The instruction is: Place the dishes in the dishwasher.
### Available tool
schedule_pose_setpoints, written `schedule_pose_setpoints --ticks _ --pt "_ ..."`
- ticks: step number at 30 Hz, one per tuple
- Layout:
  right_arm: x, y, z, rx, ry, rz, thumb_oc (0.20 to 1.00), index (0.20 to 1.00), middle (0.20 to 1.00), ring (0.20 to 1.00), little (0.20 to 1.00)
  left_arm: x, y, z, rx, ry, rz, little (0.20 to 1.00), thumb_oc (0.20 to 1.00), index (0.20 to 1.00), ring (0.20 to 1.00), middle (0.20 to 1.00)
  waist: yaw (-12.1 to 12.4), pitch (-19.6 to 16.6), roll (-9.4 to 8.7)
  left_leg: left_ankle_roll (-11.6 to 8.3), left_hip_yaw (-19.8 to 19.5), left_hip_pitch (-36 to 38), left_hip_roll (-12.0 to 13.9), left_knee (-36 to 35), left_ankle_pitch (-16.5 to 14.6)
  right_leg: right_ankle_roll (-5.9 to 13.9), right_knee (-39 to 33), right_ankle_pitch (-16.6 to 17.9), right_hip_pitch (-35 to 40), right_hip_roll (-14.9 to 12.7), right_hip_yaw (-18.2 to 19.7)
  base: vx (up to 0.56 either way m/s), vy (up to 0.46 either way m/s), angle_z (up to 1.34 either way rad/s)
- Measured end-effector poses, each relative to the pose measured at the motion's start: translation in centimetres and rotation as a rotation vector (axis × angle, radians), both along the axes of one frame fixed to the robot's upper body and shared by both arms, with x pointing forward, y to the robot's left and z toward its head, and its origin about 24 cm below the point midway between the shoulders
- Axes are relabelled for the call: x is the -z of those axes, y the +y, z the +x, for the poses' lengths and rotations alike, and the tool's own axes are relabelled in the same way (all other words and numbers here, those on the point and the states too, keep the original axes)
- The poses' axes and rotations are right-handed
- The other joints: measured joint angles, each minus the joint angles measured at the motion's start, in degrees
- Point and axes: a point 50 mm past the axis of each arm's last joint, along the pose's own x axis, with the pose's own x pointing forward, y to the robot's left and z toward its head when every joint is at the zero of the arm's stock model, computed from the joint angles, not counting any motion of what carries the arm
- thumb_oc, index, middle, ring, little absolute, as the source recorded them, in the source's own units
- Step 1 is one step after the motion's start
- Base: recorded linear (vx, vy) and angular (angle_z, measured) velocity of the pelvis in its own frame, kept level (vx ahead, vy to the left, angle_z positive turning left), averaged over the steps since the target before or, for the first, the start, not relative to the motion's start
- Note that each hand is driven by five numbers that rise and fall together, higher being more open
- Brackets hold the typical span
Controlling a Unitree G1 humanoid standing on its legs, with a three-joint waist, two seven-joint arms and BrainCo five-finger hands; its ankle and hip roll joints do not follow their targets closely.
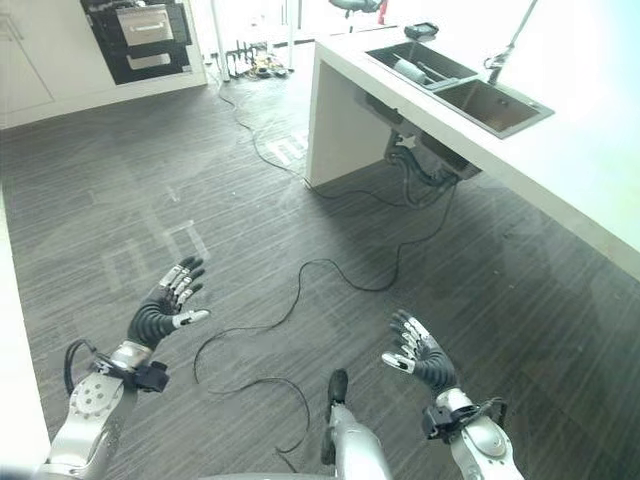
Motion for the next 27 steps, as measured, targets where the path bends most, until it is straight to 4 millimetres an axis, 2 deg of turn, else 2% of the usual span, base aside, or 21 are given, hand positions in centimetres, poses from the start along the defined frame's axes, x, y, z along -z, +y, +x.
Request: schedule_pose_setpoints --ticks 1,2,3,4,6,8,10,11,12,13,14,15,16,17,18,19,21,22,23,24,27 --pt "-0.4 -0.2 0.6 -0.002 -0.015 -0.019 1.000 1.000 1.000 1.000 1.000 -0.2 -0.6 0.0 0.000 -0.013 -0.026 1.000 1.000 1.000 1.000 1.000 0.4 -0.8 1.85 -1.47 0.2 2.0 2.2 0.1 -0.7 -3.00 0.5 4.3 1.8 2.1 1.2 0.58 -0.432 0.27" --pt "-1.3 -0.3 1.8 -0.007 -0.055 -0.035 1.000 1.000 1.000 1.000 1.000 -0.3 -0.7 -0.1 -0.002 -0.018 -0.037 1.000 1.000 1.000 1.000 1.000 1.0 -1.1 4.03 -4.23 1.3 2.0 3.3 3.4 1.0 -6.88 3.1 4.6 2.0 4.0 1.7 0.46 -0.421 -0.24" --pt "-1.8 -0.2 2.4 -0.014 -0.080 -0.036 1.000 1.000 1.000 1.000 1.000 -0.3 -0.5 -0.2 -0.009 -0.015 -0.034 1.000 1.000 1.000 1.000 1.000 1.3 -1.1 4.19 -6.12 2.3 0.8 3.3 7.3 2.7 -7.88 3.0 3.8 2.9 4.4 2.7 0.26 -0.306 -0.56" --pt "-2.3 -0.2 2.6 -0.015 -0.100 -0.039 1.000 1.000 1.000 1.000 1.000 -0.3 -0.4 -0.3 -0.011 -0.011 -0.034 1.000 1.000 1.000 1.000 1.000 1.6 -1.1 3.86 -6.96 2.6 -1.3 3.0 12.9 5.5 -8.99 2.5 3.0 4.5 4.6 4.1 0.30 -0.378 -0.53" --pt "-2.8 -1.0 2.3 0.000 -0.119 -0.059 1.000 1.000 1.000 1.000 1.000 -0.5 -0.3 -0.3 -0.010 -0.017 -0.025 1.000 1.000 1.000 1.000 1.000 1.6 -1.1 2.27 -6.30 3.1 -8.8 3.4 26.1 5.6 -9.95 -1.7 1.3 9.2 4.7 6.2 0.26 -0.328 -0.35" --pt "-2.7 -1.4 2.0 0.005 -0.106 -0.072 1.000 1.000 1.000 1.000 1.000 -0.3 -0.2 -0.4 -0.014 -0.010 -0.024 1.000 1.000 1.000 1.000 1.000 1.4 -1.0 0.75 -6.65 3.2 -19.2 4.4 40.3 5.9 -10.95 -3.4 0.1 12.5 4.8 6.7 0.25 -0.287 -0.21" --pt "-2.5 -1.5 1.8 -0.004 -0.097 -0.074 1.000 1.000 1.000 1.000 1.000 0.2 0.0 -1.0 -0.029 0.017 -0.022 1.000 1.000 1.000 1.000 1.000 1.6 -0.9 -0.19 -6.38 2.5 -26.9 4.9 47.3 6.9 -11.96 -3.3 -3.0 14.6 4.7 8.1 0.22 -0.217 -0.26" --pt "-2.3 -1.6 1.5 0.004 -0.088 -0.073 1.000 1.000 1.000 1.000 1.000 0.4 0.1 -1.3 -0.033 0.028 -0.023 1.000 1.000 1.000 1.000 1.000 2.1 -0.5 -0.96 -5.30 1.3 -35.0 4.8 53.9 7.8 -11.81 -3.5 -3.9 15.8 4.0 8.5 0.24 -0.078 -0.29" --pt "-2.2 -1.7 1.2 0.010 -0.081 -0.069 1.000 1.000 1.000 1.000 1.000 0.8 0.1 -1.6 -0.042 0.043 -0.028 1.000 1.000 1.000 1.000 1.000 2.6 -0.3 -1.85 -5.04 1.6 -38.9 5.0 54.1 7.7 -11.59 -4.3 -3.8 17.0 3.3 8.9 0.27 -0.035 -0.20" --pt "-2.1 -1.7 1.1 0.008 -0.077 -0.069 1.000 1.000 1.000 1.000 1.000 1.1 0.4 -2.1 -0.048 0.060 -0.025 1.000 1.000 1.000 1.000 1.000 2.8 0.0 -2.97 -2.81 2.8 -40.9 5.4 47.2 6.6 -10.31 -5.3 -5.0 18.9 2.1 9.3 0.32 0.122 -0.14" --pt "-2.3 -2.0 1.2 0.015 -0.083 -0.074 1.000 1.000 1.000 1.000 1.000 1.3 0.8 -2.4 -0.062 0.074 -0.030 1.000 1.000 1.000 1.000 1.000 2.6 0.2 -2.94 -1.55 4.9 -40.6 6.3 36.4 6.6 -9.09 -6.1 -5.4 20.3 1.8 9.1 0.31 0.192 -0.25" --pt "-2.5 -2.3 1.2 0.024 -0.093 -0.078 1.000 1.000 1.000 1.000 1.000 1.6 1.1 -2.9 -0.074 0.090 -0.041 1.000 1.000 1.000 1.000 1.000 3.0 0.2 -2.20 -1.61 6.8 -38.2 8.0 23.1 7.1 -7.28 -6.1 -6.2 21.9 1.9 9.7 0.41 0.280 -0.22" --pt "-2.5 -2.5 1.2 0.028 -0.093 -0.081 1.000 1.000 1.000 1.000 1.000 1.7 1.2 -2.9 -0.076 0.094 -0.054 1.000 1.000 1.000 1.000 1.000 3.0 0.4 -1.34 -1.62 8.1 -36.5 8.2 15.7 8.1 -5.93 -6.1 -7.0 23.2 1.9 9.7 0.30 0.214 -0.19" --pt "-2.6 -2.5 1.2 0.019 -0.092 -0.088 1.000 1.000 1.000 1.000 1.000 1.8 1.2 -2.9 -0.079 0.093 -0.061 1.000 1.000 1.000 1.000 1.000 2.5 0.2 0.10 -2.45 7.0 -33.0 7.8 2.5 9.9 -4.48 -5.9 -8.2 24.6 1.9 10.7 0.32 0.233 -0.09" --pt "-2.7 -2.4 1.4 0.003 -0.095 -0.095 1.000 1.000 1.000 1.000 1.000 1.7 1.0 -2.6 -0.079 0.080 -0.070 1.000 1.000 1.000 1.000 1.000 2.7 0.6 1.64 -2.53 2.6 -31.2 6.9 -4.0 11.0 -3.08 -5.8 -9.0 25.4 1.6 11.0 0.21 0.163 -0.37" --pt "-2.6 -2.4 1.3 -0.015 -0.085 -0.104 1.000 1.000 1.000 1.000 1.000 1.8 1.0 -2.6 -0.084 0.082 -0.077 1.000 1.000 1.000 1.000 1.000 3.5 0.7 2.91 -2.05 1.4 -29.8 6.9 -3.8 12.6 -2.00 -5.8 -9.7 26.2 1.1 12.4 0.29 0.250 -0.72" --pt "-2.5 -2.2 0.5 -0.038 -0.074 -0.098 1.000 1.000 1.000 1.000 1.000 2.0 1.4 -3.3 -0.110 0.085 -0.078 1.000 1.000 1.000 1.000 1.000 5.3 0.7 0.82 -0.04 2.0 -27.0 3.8 -3.5 20.3 0.98 -5.4 -11.3 28.0 -2.3 13.5 0.30 0.312 -0.75" --pt "-2.4 -1.9 0.5 -0.033 -0.079 -0.079 1.000 1.000 1.000 1.000 1.000 1.7 2.0 -3.2 -0.125 0.072 -0.067 1.000 1.000 1.000 1.000 1.000 4.9 0.8 -1.51 0.81 2.4 -26.8 1.6 -3.5 19.3 1.88 -5.2 -11.6 28.1 -4.5 12.1 0.30 0.380 -0.33" --pt "-2.3 -1.9 0.4 -0.037 -0.076 -0.079 1.000 1.000 1.000 1.000 1.000 1.4 2.1 -2.9 -0.127 0.056 -0.063 1.000 1.000 1.000 1.000 1.000 4.9 1.1 -2.43 1.70 3.2 -26.8 0.7 -3.4 18.7 2.31 -4.6 -11.2 27.5 -5.7 11.9 0.30 0.387 -0.19" --pt "-2.4 -1.9 0.6 -0.041 -0.081 -0.078 1.000 1.000 1.000 1.000 1.000 1.2 2.1 -2.6 -0.122 0.046 -0.060 1.000 1.000 1.000 1.000 1.000 5.3 1.5 -2.50 2.46 3.8 -26.0 0.2 -3.4 18.5 3.81 -3.9 -9.9 27.7 -6.3 12.0 0.27 0.337 -0.25" --pt "-3.2 -1.3 0.8 -0.042 -0.121 -0.064 1.000 1.000 1.000 1.000 1.000 0.1 2.2 -1.3 -0.095 0.000 -0.033 1.000 1.000 1.000 1.000 1.000 5.6 1.9 -1.79 4.56 3.5 -20.7 -1.5 -3.5 15.7 5.82 0.4 -7.0 30.4 -7.7 9.9 0.24 0.310 -0.03"
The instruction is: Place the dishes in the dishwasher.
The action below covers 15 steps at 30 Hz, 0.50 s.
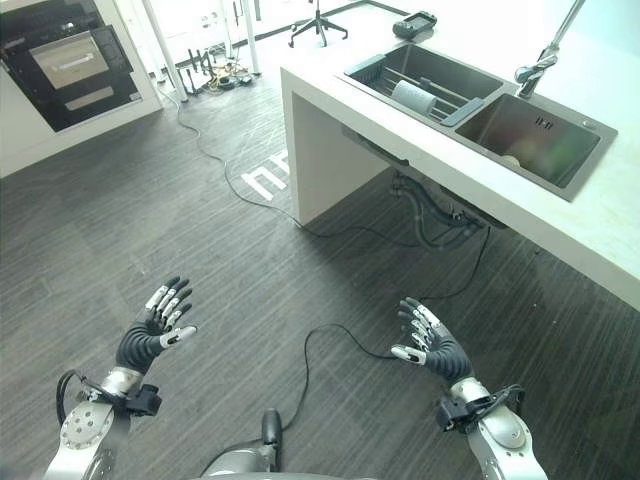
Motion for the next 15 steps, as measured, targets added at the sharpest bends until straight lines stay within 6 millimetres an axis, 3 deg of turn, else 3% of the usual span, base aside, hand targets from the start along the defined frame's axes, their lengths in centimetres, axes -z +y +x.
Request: schedule_pose_setpoints --ticks 5,8,9,10,11,12,13,15 --pt "-1.0 1.2 1.1 0.018 -0.068 0.044 1.000 1.000 1.000 1.000 1.000 -1.0 -0.4 1.1 0.029 -0.046 0.006 1.000 1.000 1.000 1.000 1.000 2.1 -0.2 -0.21 2.68 -2.1 1.4 -1.2 0.0 -2.4 1.47 10.4 1.4 -4.3 -0.7 -0.5 0.20 0.324 0.26" --pt "-1.2 1.2 1.3 0.034 -0.078 0.045 1.000 1.000 1.000 1.000 1.000 -0.8 -0.1 0.7 0.036 -0.029 0.020 1.000 1.000 1.000 1.000 1.000 2.6 -0.6 -0.33 3.14 -1.6 2.3 -1.4 0.0 -2.7 2.47 23.5 5.1 -10.4 -1.3 0.0 0.21 0.396 0.20" --pt "-1.2 1.3 1.3 0.037 -0.080 0.052 1.000 1.000 1.000 1.000 1.000 -0.5 -0.1 0.4 0.030 -0.009 0.019 1.000 1.000 1.000 1.000 1.000 2.9 -0.4 0.13 4.30 -1.0 3.7 -1.4 0.0 -3.5 3.44 32.0 9.9 -14.6 -1.8 0.6 0.16 0.251 -0.24" --pt "-1.5 1.6 1.2 0.023 -0.091 0.055 1.000 1.000 1.000 1.000 1.000 -0.2 0.1 -0.1 0.019 0.014 0.017 1.000 1.000 1.000 1.000 1.000 3.0 -0.4 0.87 5.01 0.2 5.3 -1.1 0.1 -4.0 2.78 41.9 8.9 -21.3 -3.7 -0.3 0.21 0.130 -0.40" --pt "-1.5 1.9 1.3 0.007 -0.094 0.057 1.000 1.000 1.000 1.000 1.000 -0.1 0.0 -0.3 0.010 0.020 0.010 1.000 1.000 1.000 1.000 1.000 2.9 -0.6 1.63 6.05 1.5 6.1 -1.2 0.0 -4.9 1.89 45.3 5.4 -26.2 -4.6 -1.9 0.20 0.028 -0.40" --pt "-1.4 2.1 1.3 -0.007 -0.088 0.054 1.000 1.000 1.000 1.000 1.000 -0.5 -0.2 -0.2 0.010 0.005 0.006 1.000 1.000 1.000 1.000 1.000 2.1 -0.7 1.73 5.35 2.6 6.7 -1.0 0.0 -7.3 1.38 45.1 3.0 -29.6 -4.4 -4.1 0.21 -0.062 -0.33" --pt "-1.2 2.4 1.2 -0.022 -0.074 0.057 1.000 1.000 1.000 1.000 1.000 -1.1 -0.3 -0.1 0.012 -0.017 0.008 1.000 1.000 1.000 1.000 1.000 2.2 -0.6 1.70 3.90 3.3 6.6 -1.1 0.0 -7.7 0.26 41.2 -0.2 -32.1 -4.0 -6.5 0.16 -0.091 -0.29" --pt "-0.8 2.3 0.7 -0.020 -0.051 0.054 1.000 1.000 1.000 1.000 1.000 -2.0 -0.7 0.3 0.020 -0.054 0.009 1.000 1.000 1.000 1.000 1.000 1.3 -0.7 0.97 3.09 4.9 7.4 -0.8 0.0 -7.5 -0.70 27.1 -1.2 -33.4 -0.2 -10.6 0.20 -0.137 -0.07"
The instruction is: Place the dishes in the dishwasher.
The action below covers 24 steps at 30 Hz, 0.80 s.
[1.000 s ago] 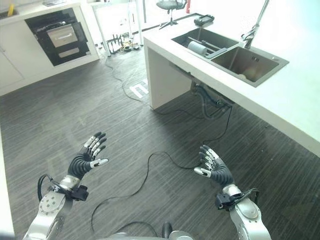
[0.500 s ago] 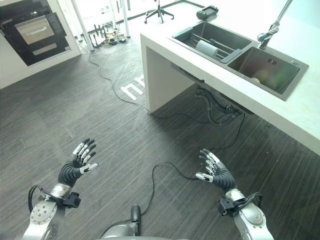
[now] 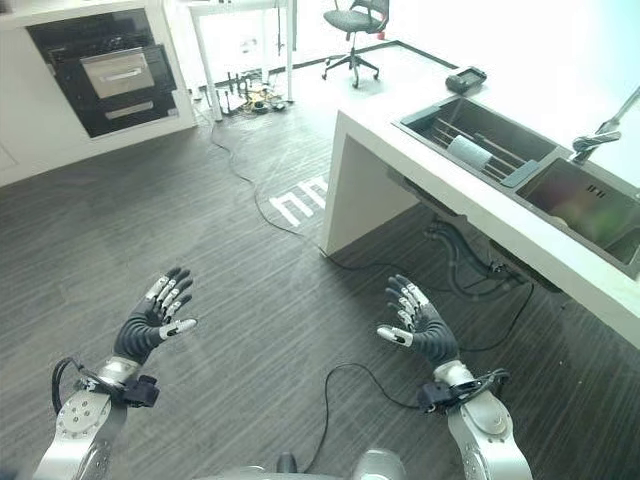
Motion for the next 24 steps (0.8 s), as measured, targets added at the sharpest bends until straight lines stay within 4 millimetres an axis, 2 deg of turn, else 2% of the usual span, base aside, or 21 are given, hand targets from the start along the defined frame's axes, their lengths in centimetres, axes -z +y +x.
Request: schedule_pose_setpoints --ticks 1,2,3,4,5,7,8,10,11,12,14,15,16,17,18,19,20,21,22,23,24 --pt "0.2 -0.2 -0.4 0.001 0.015 -0.009 1.000 1.000 1.000 1.000 1.000 0.0 0.0 0.0 -0.006 0.000 0.000 1.000 1.000 1.000 1.000 1.000 -1.3 -0.1 -0.39 -1.36 0.9 0.5 -0.3 0.0 -0.8 -0.13 -7.5 0.5 0.5 1.9 -1.6 0.25 -0.187 0.34" --pt "0.3 -0.5 -0.6 0.000 0.026 -0.025 1.000 1.000 1.000 1.000 1.000 0.0 0.0 0.1 -0.012 0.003 -0.001 1.000 1.000 1.000 1.000 1.000 -2.6 -0.5 -1.43 -3.25 2.1 0.6 -0.9 0.0 -2.7 -0.51 -15.6 2.9 0.1 3.3 -2.4 0.32 -0.233 0.20" --pt "0.2 -0.8 -0.6 -0.002 0.024 -0.037 1.000 1.000 1.000 1.000 1.000 0.1 0.1 0.1 -0.018 0.009 -0.001 1.000 1.000 1.000 1.000 1.000 -2.5 -0.5 -1.96 -2.82 2.8 0.7 -1.4 0.0 -2.6 -1.04 -21.7 5.7 -0.7 4.2 -2.7 0.40 -0.281 0.19" --pt "0.2 -1.1 -0.6 0.005 0.024 -0.049 1.000 1.000 1.000 1.000 1.000 0.4 -0.1 0.1 -0.014 0.025 -0.001 1.000 1.000 1.000 1.000 1.000 -3.5 -0.5 -1.83 -2.81 3.4 1.1 -1.7 0.0 -2.6 -1.23 -28.5 8.3 -0.3 4.3 -2.2 0.39 -0.288 0.11" --pt "0.3 -1.3 -0.5 0.014 0.026 -0.050 1.000 1.000 1.000 1.000 1.000 0.7 -0.4 0.2 -0.011 0.036 -0.007 1.000 1.000 1.000 1.000 1.000 -4.1 -0.5 -1.52 -2.81 3.2 2.1 -1.7 0.0 -2.6 -1.02 -31.7 10.6 -0.3 4.2 -0.9 0.38 -0.285 0.27" --pt "0.3 -1.2 -0.6 0.010 0.027 -0.048 1.000 1.000 1.000 1.000 1.000 1.4 -0.7 -0.2 -0.009 0.065 -0.017 1.000 1.000 1.000 1.000 1.000 -4.5 -0.3 -0.67 -3.12 4.3 5.9 -1.3 0.0 -2.4 -1.93 -31.6 12.4 0.9 3.3 -1.3 0.40 -0.334 0.07" --pt "0.3 -1.2 -0.6 0.014 0.025 -0.049 1.000 1.000 1.000 1.000 1.000 1.5 -0.7 -0.3 -0.020 0.072 -0.023 1.000 1.000 1.000 1.000 1.000 -4.8 -1.0 -0.17 -5.40 4.3 8.6 -0.5 0.0 -4.1 -1.76 -28.7 12.3 2.4 3.3 -1.3 0.50 -0.453 0.05" --pt "0.2 -1.1 -0.6 0.015 0.017 -0.048 1.000 1.000 1.000 1.000 1.000 1.2 -0.8 -0.3 -0.017 0.058 -0.025 1.000 1.000 1.000 1.000 1.000 -5.0 -1.9 -0.02 -7.54 3.9 10.8 0.7 0.0 -5.7 -1.92 -25.6 12.2 3.7 4.7 -1.4 0.36 -0.349 0.11" --pt "0.0 -1.3 -0.4 0.024 0.009 -0.051 1.000 1.000 1.000 1.000 1.000 1.1 -1.2 -0.2 -0.007 0.049 -0.035 1.000 1.000 1.000 1.000 1.000 -5.0 -2.9 0.78 -8.61 2.6 12.5 2.5 0.0 -6.4 -7.48 -25.1 13.1 5.1 7.3 -1.4 0.26 -0.297 -0.17" --pt "-0.4 -1.5 -0.2 0.029 -0.006 -0.060 1.000 1.000 1.000 1.000 1.000 1.3 -1.4 -0.3 -0.011 0.054 -0.055 1.000 1.000 1.000 1.000 1.000 -4.5 -3.4 2.49 -9.33 2.8 13.1 4.0 0.6 -5.9 -10.59 -25.4 13.1 6.2 9.5 -0.9 0.26 -0.324 -0.43" --pt "-1.4 -1.4 0.8 0.019 -0.055 -0.071 1.000 1.000 1.000 1.000 1.000 1.4 -1.3 -0.4 -0.001 0.068 -0.046 1.000 1.000 1.000 1.000 1.000 -4.5 -3.4 1.91 -11.82 2.4 7.8 4.2 14.0 -4.7 -11.82 -27.8 12.3 9.0 9.0 0.8 0.23 -0.336 -0.60" --pt "-1.8 -1.6 0.9 0.017 -0.072 -0.088 1.000 1.000 1.000 1.000 1.000 1.3 -1.4 -0.4 0.008 0.064 -0.049 1.000 1.000 1.000 1.000 1.000 -4.6 -3.6 2.23 -11.92 2.1 7.9 4.4 15.4 -4.9 -12.21 -29.3 11.8 11.0 9.2 1.2 0.23 -0.349 -0.42" --pt "-2.7 -2.3 0.9 0.017 -0.105 -0.124 1.000 1.000 1.000 1.000 1.000 0.4 -1.5 -0.1 0.028 0.016 -0.135 1.000 1.000 1.000 1.000 1.000 -4.9 -4.0 3.78 -13.07 1.1 6.6 5.3 19.4 -2.7 -12.64 -30.2 11.0 12.5 11.0 1.4 0.16 -0.270 -0.43" --pt "-3.0 -2.4 0.9 0.021 -0.117 -0.129 1.000 1.000 1.000 1.000 1.000 -0.2 -1.5 -0.1 0.021 -0.018 -0.169 1.000 1.000 1.000 1.000 1.000 -4.7 -4.0 3.82 -13.51 1.1 5.5 6.0 22.5 -2.4 -12.75 -30.5 11.0 12.9 11.2 1.2 0.18 -0.303 -0.48" --pt "-3.6 -2.4 1.0 0.018 -0.150 -0.132 1.000 1.000 1.000 1.000 1.000 -1.3 -1.5 0.1 0.020 -0.084 -0.232 1.000 1.000 1.000 1.000 1.000 -4.7 -4.0 3.29 -15.52 -0.8 2.3 6.8 30.5 -0.8 -13.90 -31.5 10.1 14.4 11.7 1.0 0.15 -0.256 -0.55" --pt "-4.7 -1.8 1.0 -0.006 -0.195 -0.130 1.000 1.000 1.000 1.000 1.000 -2.5 -1.8 0.6 0.028 -0.162 -0.265 1.000 1.000 1.000 1.000 1.000 -4.8 -4.0 2.08 -16.60 -3.0 -3.1 6.6 40.4 1.9 -14.45 -32.4 9.3 15.4 11.6 2.5 0.20 -0.273 -0.50" --pt "-5.6 -1.2 1.2 -0.032 -0.240 -0.126 1.000 1.000 1.000 1.000 1.000 -3.3 -1.9 1.0 0.041 -0.215 -0.268 1.000 1.000 1.000 1.000 1.000 -4.8 -3.8 1.37 -16.53 -4.5 -7.3 6.6 46.8 0.6 -14.80 -32.7 8.5 15.9 11.8 3.4 0.19 -0.220 -0.39" --pt "-6.4 -0.8 1.5 -0.048 -0.280 -0.124 1.000 1.000 1.000 1.000 1.000 -4.2 -2.2 1.3 0.054 -0.259 -0.271 1.000 1.000 1.000 1.000 1.000 -4.8 -3.3 0.50 -16.15 -6.1 -11.8 6.6 52.1 0.4 -16.23 -32.7 6.7 16.5 11.9 4.5 0.17 -0.151 -0.31" --pt "-7.7 -0.6 1.7 -0.057 -0.337 -0.127 1.000 1.000 1.000 1.000 1.000 -5.7 -2.5 1.3 0.077 -0.336 -0.269 1.000 1.000 1.000 1.000 1.000 -4.3 -2.2 -1.47 -14.26 -7.5 -19.2 6.1 59.3 -0.6 -16.87 -32.9 6.1 17.9 11.3 5.5 0.15 -0.052 -0.45" --pt "-9.3 -0.7 1.4 -0.049 -0.416 -0.132 1.000 1.000 1.000 1.000 1.000 -7.1 -2.4 0.8 0.081 -0.415 -0.264 1.000 1.000 1.000 1.000 1.000 -3.2 -1.3 -3.25 -11.44 -7.4 -23.9 6.2 57.3 -2.1 -15.70 -33.3 6.7 19.8 10.6 5.9 0.19 0.020 -0.54" --pt "-10.4 -0.6 1.3 -0.045 -0.473 -0.131 1.000 1.000 1.000 1.000 1.000 -7.7 -1.9 0.3 0.069 -0.455 -0.252 1.000 1.000 1.000 1.000 1.000 -3.0 -1.2 -3.42 -10.88 -7.6 -25.5 6.7 50.5 -2.4 -14.23 -33.4 5.9 21.1 10.7 6.5 0.28 0.104 -0.54"
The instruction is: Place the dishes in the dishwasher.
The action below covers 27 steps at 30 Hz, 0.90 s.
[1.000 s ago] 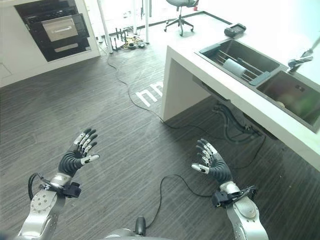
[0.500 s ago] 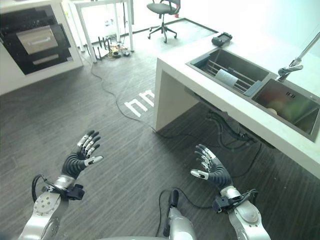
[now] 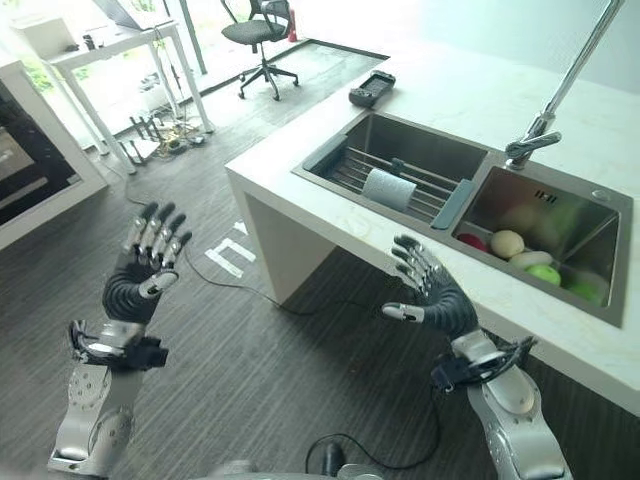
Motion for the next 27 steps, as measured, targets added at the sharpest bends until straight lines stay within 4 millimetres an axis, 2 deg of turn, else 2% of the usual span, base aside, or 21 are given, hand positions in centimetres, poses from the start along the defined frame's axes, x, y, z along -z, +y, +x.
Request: schedule_pose_setpoints --ticks 1,2,3,4,5,6,7,8,9,10,11,14,17,20,21,22,23,24,25,26,27 --pt "-0.6 -0.1 -0.2 -0.001 -0.030 0.012 1.000 1.000 1.000 1.000 1.000 -0.2 0.1 -0.2 -0.007 -0.019 0.002 1.000 1.000 1.000 1.000 1.000 -0.1 -0.2 0.47 0.20 -0.3 0.0 0.2 -6.8 0.0 0.47 -0.3 -0.8 1.3 0.3 0.6 0.29 0.140 -0.40" --pt "-1.2 0.2 -0.2 -0.014 -0.067 0.018 1.000 1.000 1.000 1.000 1.000 -0.5 0.2 -0.4 -0.007 -0.041 0.004 1.000 1.000 1.000 1.000 1.000 -0.4 -0.4 1.67 0.68 0.7 2.0 -0.1 -21.8 0.2 2.57 -0.3 -2.6 2.5 0.8 2.0 0.34 0.157 -0.38" --pt "-1.6 0.4 0.2 -0.026 -0.084 0.019 1.000 1.000 1.000 1.000 1.000 -0.6 0.0 -0.2 0.001 -0.049 0.005 1.000 1.000 1.000 1.000 1.000 -0.9 -0.4 3.23 1.95 1.2 4.0 -0.7 -33.9 1.3 3.13 -0.2 -3.3 2.8 1.2 2.6 0.37 0.176 -0.65" --pt "-1.5 0.6 0.4 -0.037 -0.079 0.019 1.000 1.000 1.000 1.000 1.000 -0.4 -0.1 -0.2 0.004 -0.041 0.007 1.000 1.000 1.000 1.000 1.000 -0.5 -0.1 4.17 2.18 -3.4 6.8 -3.2 -48.0 4.6 4.50 0.1 -4.0 4.1 0.9 5.3 0.30 0.165 -0.79" --pt "-1.4 0.7 0.4 -0.045 -0.072 0.015 1.000 1.000 1.000 1.000 1.000 -0.3 0.0 -0.2 -0.001 -0.039 0.004 1.000 1.000 1.000 1.000 1.000 0.1 0.2 4.54 2.26 -6.9 7.7 -3.3 -50.8 5.9 4.31 0.1 -4.5 5.0 1.0 7.4 0.24 0.192 -1.03" --pt "-1.2 0.8 0.3 -0.051 -0.061 0.013 1.000 1.000 1.000 1.000 1.000 -0.2 0.0 -0.3 -0.005 -0.031 -0.002 1.000 1.000 1.000 1.000 1.000 1.1 0.1 5.06 2.34 -8.8 8.2 -2.6 -50.8 6.4 4.65 0.1 -5.4 5.7 1.1 9.0 0.14 0.156 -0.98" --pt "-0.8 0.8 0.1 -0.052 -0.040 0.013 1.000 1.000 1.000 1.000 1.000 0.1 0.0 -0.4 -0.012 -0.018 -0.009 1.000 1.000 1.000 1.000 1.000 1.5 0.0 5.38 1.78 -9.7 9.7 -2.8 -50.3 10.0 5.79 0.2 -6.5 6.5 0.7 11.4 0.21 0.218 -1.26" --pt "-0.4 1.1 0.0 -0.067 -0.018 0.013 1.000 1.000 1.000 1.000 1.000 0.3 0.3 -0.6 -0.025 -0.007 -0.007 1.000 1.000 1.000 1.000 1.000 3.0 0.3 3.83 1.65 -10.7 10.3 -5.0 -49.1 11.4 7.24 0.9 -8.0 6.1 -1.4 13.8 0.23 0.286 -1.37" --pt "-0.4 1.1 0.0 -0.068 -0.018 0.011 1.000 1.000 1.000 1.000 1.000 0.2 0.3 -0.6 -0.023 -0.007 0.003 1.000 1.000 1.000 1.000 1.000 3.7 0.7 2.46 2.61 -11.3 9.9 -7.0 -46.7 12.1 8.54 1.5 -8.8 5.7 -3.1 15.2 0.25 0.340 -1.30" --pt "-0.3 0.9 -0.1 -0.059 -0.015 0.016 1.000 1.000 1.000 1.000 1.000 0.0 0.2 -0.3 -0.018 -0.010 0.019 1.000 1.000 1.000 1.000 1.000 3.6 1.0 1.60 5.88 -9.8 10.6 -8.7 -45.9 12.2 9.82 1.5 -8.8 6.8 -5.0 14.1 0.30 0.422 -0.92" --pt "-0.3 0.4 -0.4 -0.039 -0.009 0.018 1.000 1.000 1.000 1.000 1.000 -0.5 0.2 0.1 -0.008 -0.026 0.039 1.000 1.000 1.000 1.000 1.000 3.6 1.2 1.61 6.65 -8.6 13.7 -9.7 -47.6 11.7 10.69 2.8 -8.2 8.1 -6.4 12.5 0.26 0.346 -0.53" --pt "0.0 -0.1 -0.6 -0.009 0.002 0.035 1.000 1.000 1.000 1.000 1.000 -2.0 -0.3 0.9 0.028 -0.084 0.069 1.000 1.000 1.000 1.000 1.000 3.6 1.2 1.91 8.19 -8.5 16.0 -10.7 -49.2 10.8 12.44 4.4 -7.0 8.5 -7.2 7.4 0.19 0.264 -0.10" --pt "-0.3 0.0 -0.3 0.023 -0.020 0.071 1.000 1.000 1.000 1.000 1.000 -2.0 -0.6 1.3 0.062 -0.067 0.094 1.000 1.000 1.000 1.000 1.000 4.1 1.2 1.65 9.45 -8.8 16.9 -11.2 -49.1 10.3 13.47 6.9 -6.3 8.2 -7.6 6.8 0.18 0.285 0.15" --pt "0.1 0.1 -0.4 0.046 -0.014 0.116 1.000 1.000 1.000 1.000 1.000 -0.9 -0.5 0.8 0.083 -0.007 0.117 1.000 1.000 1.000 1.000 1.000 4.2 1.1 2.47 10.87 -8.0 19.1 -10.2 -49.1 8.9 15.05 16.5 -7.3 4.3 -6.9 7.4 0.15 0.263 -0.24" --pt "0.1 0.3 -0.3 0.037 -0.017 0.123 1.000 1.000 1.000 1.000 1.000 -0.2 -0.3 0.4 0.078 0.025 0.117 1.000 1.000 1.000 1.000 1.000 4.2 1.3 3.49 11.46 -6.4 20.2 -9.3 -49.3 8.1 16.04 27.0 -8.0 -1.0 -6.9 6.6 0.10 0.130 -0.82" --pt "0.3 0.4 -0.3 0.031 -0.003 0.123 1.000 1.000 1.000 1.000 1.000 0.2 -0.2 0.1 0.072 0.047 0.117 1.000 1.000 1.000 1.000 1.000 4.1 1.2 3.49 11.72 -4.8 21.2 -9.2 -49.2 7.6 16.53 35.0 -9.5 -5.2 -7.6 6.2 0.09 0.073 -1.00" --pt "0.5 0.9 -0.3 0.011 0.007 0.128 1.000 1.000 1.000 1.000 1.000 0.2 -0.2 0.1 0.066 0.048 0.116 1.000 1.000 1.000 1.000 1.000 3.9 1.1 3.18 11.44 -2.7 21.8 -9.0 -49.3 7.0 15.75 37.2 -11.3 -9.1 -8.1 4.7 0.13 0.003 -0.89" --pt "0.7 1.3 -0.2 -0.014 0.017 0.129 1.000 1.000 1.000 1.000 1.000 -0.1 -0.2 0.3 0.063 0.037 0.116 1.000 1.000 1.000 1.000 1.000 3.8 1.1 2.96 10.78 -1.2 21.8 -8.9 -49.4 6.4 15.67 35.9 -11.6 -12.0 -8.0 2.9 0.14 -0.058 -0.82" --pt "1.0 1.7 -0.2 -0.033 0.042 0.128 1.000 1.000 1.000 1.000 1.000 -0.2 -0.1 0.3 0.055 0.033 0.121 1.000 1.000 1.000 1.000 1.000 3.7 0.9 2.73 10.52 0.2 21.9 -8.7 -49.8 6.2 14.42 31.0 -11.5 -13.3 -7.9 0.0 0.13 -0.116 -0.77" --pt "1.3 1.6 -0.2 -0.034 0.055 0.125 1.000 1.000 1.000 1.000 1.000 -0.3 0.1 0.3 0.047 0.035 0.128 1.000 1.000 1.000 1.000 1.000 3.9 0.7 2.44 10.43 1.5 21.9 -8.7 -50.1 6.2 12.44 22.6 -9.9 -13.5 -7.9 -2.8 0.15 -0.184 -0.60" --pt "1.5 1.3 -0.1 -0.023 0.065 0.130 1.000 1.000 1.000 1.000 1.000 -0.3 0.1 0.3 0.045 0.037 0.126 1.000 1.000 1.000 1.000 1.000 3.5 0.5 2.22 10.12 2.0 21.9 -8.8 -50.1 5.9 12.13 15.4 -6.9 -13.3 -7.9 -3.4 0.12 -0.169 -0.46"
